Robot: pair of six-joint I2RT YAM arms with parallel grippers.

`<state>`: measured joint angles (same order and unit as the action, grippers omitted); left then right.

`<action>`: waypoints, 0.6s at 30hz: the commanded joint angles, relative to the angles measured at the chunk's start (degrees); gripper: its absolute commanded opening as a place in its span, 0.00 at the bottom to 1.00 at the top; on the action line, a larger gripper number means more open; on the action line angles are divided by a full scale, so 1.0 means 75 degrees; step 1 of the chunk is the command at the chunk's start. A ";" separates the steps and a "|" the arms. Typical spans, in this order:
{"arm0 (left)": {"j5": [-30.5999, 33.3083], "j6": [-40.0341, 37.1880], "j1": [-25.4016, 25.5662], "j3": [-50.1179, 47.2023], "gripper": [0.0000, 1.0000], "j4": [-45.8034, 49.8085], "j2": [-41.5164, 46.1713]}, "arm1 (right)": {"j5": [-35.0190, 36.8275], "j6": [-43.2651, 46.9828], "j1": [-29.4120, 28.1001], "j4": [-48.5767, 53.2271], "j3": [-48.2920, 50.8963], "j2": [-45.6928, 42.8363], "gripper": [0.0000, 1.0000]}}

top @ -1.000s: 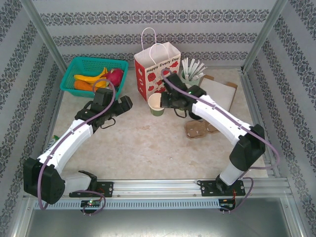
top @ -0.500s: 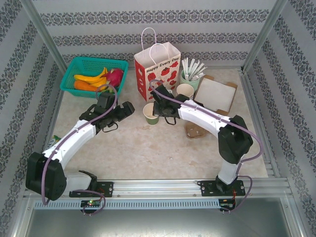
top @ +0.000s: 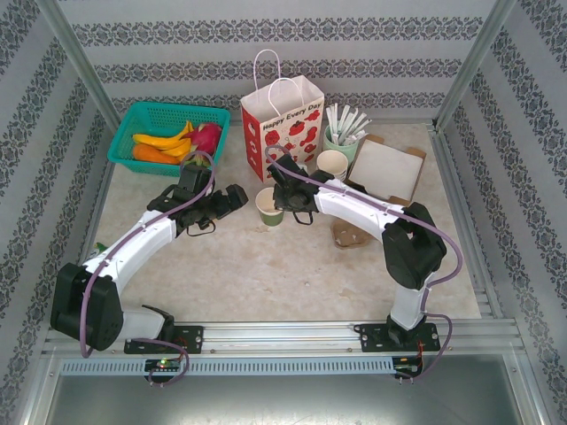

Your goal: Pack the takeout coffee

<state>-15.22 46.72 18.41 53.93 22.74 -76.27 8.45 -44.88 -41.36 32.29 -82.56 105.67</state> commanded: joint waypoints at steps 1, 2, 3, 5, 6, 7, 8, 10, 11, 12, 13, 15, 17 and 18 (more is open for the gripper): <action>-0.0012 -0.0122 0.0046 0.0249 1.00 0.0139 -0.0036 | -0.0059 0.0082 0.0067 -0.0012 -0.0154 -0.0179 0.32; 0.0039 -0.0068 0.0051 0.0204 0.99 0.0093 -0.0022 | -0.0098 0.0160 0.0078 -0.0050 -0.0137 -0.0286 0.35; 0.0097 -0.0022 0.0046 0.0166 1.00 0.0049 0.0002 | -0.0128 0.0226 0.0101 -0.0062 -0.0105 -0.0381 0.38; 0.0318 0.0113 0.0053 0.0116 1.00 -0.0031 0.0006 | -0.0249 0.0375 0.0183 -0.0093 0.0005 -0.0682 0.46; 0.0453 0.0171 0.0062 0.0103 1.00 -0.0054 0.0009 | -0.0281 0.0442 0.0224 -0.0102 0.0073 -0.0837 0.50; 0.0663 0.0236 0.0076 0.0108 1.00 -0.0067 0.0002 | -0.0320 0.0533 0.0286 -0.0108 0.0177 -0.1038 0.55; 0.0846 0.0273 0.0098 0.0121 1.00 -0.0082 0.0009 | -0.0375 0.0667 0.0369 -0.0123 0.0305 -0.1245 0.59; 0.1018 0.0275 0.0097 0.0121 1.00 -0.0230 0.0044 | -0.0437 0.1011 0.0618 -0.0134 0.0622 -0.1705 0.66; 0.1073 0.0292 0.0090 0.0115 1.00 -0.0335 0.0073 | -0.0485 0.1305 0.0807 -0.0128 0.0840 -0.1960 0.71; 0.1109 0.0303 0.0101 0.0097 1.00 -0.0435 0.0090 | -0.0528 0.1504 0.1011 -0.0085 0.1049 -0.2173 0.74; 0.1155 0.0331 0.0107 0.0075 1.00 -0.0530 0.0120 | -0.0706 0.1753 0.1309 -0.0028 0.1278 -0.2422 0.82; 0.1232 0.0393 0.0113 0.0001 1.00 -0.0700 0.0161 | -0.1003 0.2136 0.1928 0.0036 0.1726 -0.2875 0.91; 0.1304 0.0499 0.0117 -0.0045 1.00 -0.0764 0.0153 | -0.1341 0.2520 0.2626 -0.0018 0.2178 -0.3343 0.91; 0.1347 0.0572 0.0118 -0.0062 1.00 -0.0770 0.0136 | -0.1447 0.2662 0.2878 -0.0086 0.2369 -0.3515 0.91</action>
<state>-7.62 48.93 18.76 53.93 19.75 -76.23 1.32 -31.18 -24.08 30.96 -68.58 81.93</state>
